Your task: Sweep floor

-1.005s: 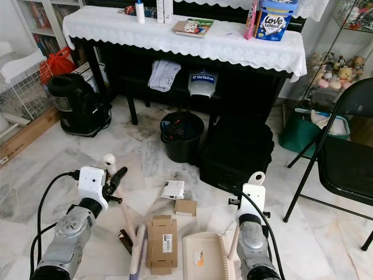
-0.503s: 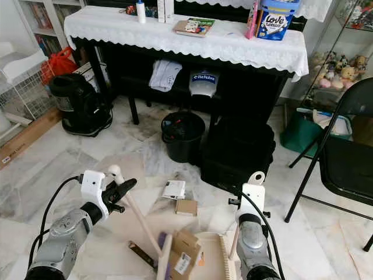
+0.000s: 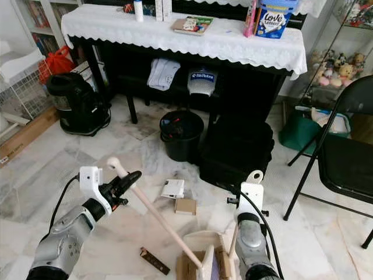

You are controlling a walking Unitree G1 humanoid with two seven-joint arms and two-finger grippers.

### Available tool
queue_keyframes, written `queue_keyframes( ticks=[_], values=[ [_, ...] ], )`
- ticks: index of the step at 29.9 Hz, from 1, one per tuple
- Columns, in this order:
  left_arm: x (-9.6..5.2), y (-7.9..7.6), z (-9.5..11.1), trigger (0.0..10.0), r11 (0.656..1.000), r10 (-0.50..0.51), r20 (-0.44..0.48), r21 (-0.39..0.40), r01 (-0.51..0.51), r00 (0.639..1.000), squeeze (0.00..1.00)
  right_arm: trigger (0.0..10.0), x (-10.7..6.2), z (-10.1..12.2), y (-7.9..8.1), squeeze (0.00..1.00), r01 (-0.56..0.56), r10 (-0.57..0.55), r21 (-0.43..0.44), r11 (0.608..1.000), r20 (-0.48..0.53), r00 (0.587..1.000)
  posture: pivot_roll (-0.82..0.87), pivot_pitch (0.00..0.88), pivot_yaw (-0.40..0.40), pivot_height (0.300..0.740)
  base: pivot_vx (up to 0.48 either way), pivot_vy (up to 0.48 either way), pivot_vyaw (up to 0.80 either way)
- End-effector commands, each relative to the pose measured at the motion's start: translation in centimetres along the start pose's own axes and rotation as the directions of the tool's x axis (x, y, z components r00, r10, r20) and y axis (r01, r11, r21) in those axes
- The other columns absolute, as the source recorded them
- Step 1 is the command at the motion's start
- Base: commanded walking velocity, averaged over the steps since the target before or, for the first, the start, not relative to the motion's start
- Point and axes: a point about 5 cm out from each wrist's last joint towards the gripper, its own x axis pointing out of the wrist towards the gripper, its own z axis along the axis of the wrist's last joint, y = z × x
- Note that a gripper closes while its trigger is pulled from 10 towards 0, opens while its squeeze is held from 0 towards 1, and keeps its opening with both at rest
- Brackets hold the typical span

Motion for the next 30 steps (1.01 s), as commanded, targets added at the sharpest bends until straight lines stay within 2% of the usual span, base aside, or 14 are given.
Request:
queue_keyframes(
  ticks=[1,7,11,15,17,20,30],
  values=[
    [0.3,-0.1,2.0,10.0,0.998,0.036,0.100,0.049,-0.042,0.994,0.00,10.0,-0.1,-0.4,0.5,0.00,-0.033,0.033,-0.010,0.999,-0.030,0.999,0.10,0.035,-0.018,0.740,0.000,0.000,0.00],
    [0.2,0.5,3.6,10.0,0.991,0.100,0.193,0.066,-0.115,0.976,0.00,10.0,-0.1,-0.4,0.6,0.00,-0.041,0.041,-0.010,0.999,-0.031,0.999,0.10,0.036,-0.020,0.740,0.000,0.000,0.00],
    [-0.3,1.6,5.1,10.0,0.965,0.195,0.282,0.115,-0.235,0.940,0.00,10.0,-0.1,-0.4,0.7,0.00,-0.047,0.047,-0.010,0.999,-0.034,0.998,0.10,0.037,-0.020,0.740,0.000,0.000,0.00],
    [-0.4,1.8,5.3,10.0,0.953,0.204,0.285,0.161,-0.257,0.937,0.00,10.0,-0.2,-0.4,0.8,0.00,-0.051,0.051,-0.009,0.999,-0.034,0.998,0.10,0.037,-0.020,0.740,0.000,0.000,0.00],
    [-0.3,1.6,4.5,10.0,0.934,0.183,0.242,0.261,-0.245,0.953,0.00,10.0,-0.2,-0.5,0.8,0.00,-0.054,0.054,-0.009,0.998,-0.036,0.998,0.10,0.037,-0.021,0.740,0.000,0.000,0.00],
    [-0.3,1.2,3.4,10.0,0.908,0.151,0.185,0.363,-0.210,0.971,0.00,10.0,-0.2,-0.5,0.8,0.00,-0.056,0.055,-0.007,0.998,-0.037,0.998,0.10,0.037,-0.021,0.740,0.000,0.000,0.00],
    [-0.4,0.7,1.1,10.0,0.875,0.110,0.083,0.464,-0.136,0.990,0.00,10.0,0.0,-0.3,0.8,0.00,-0.058,0.058,0.003,0.998,-0.032,0.998,0.10,0.032,-0.020,0.740,0.000,0.000,0.00]
  ],
)
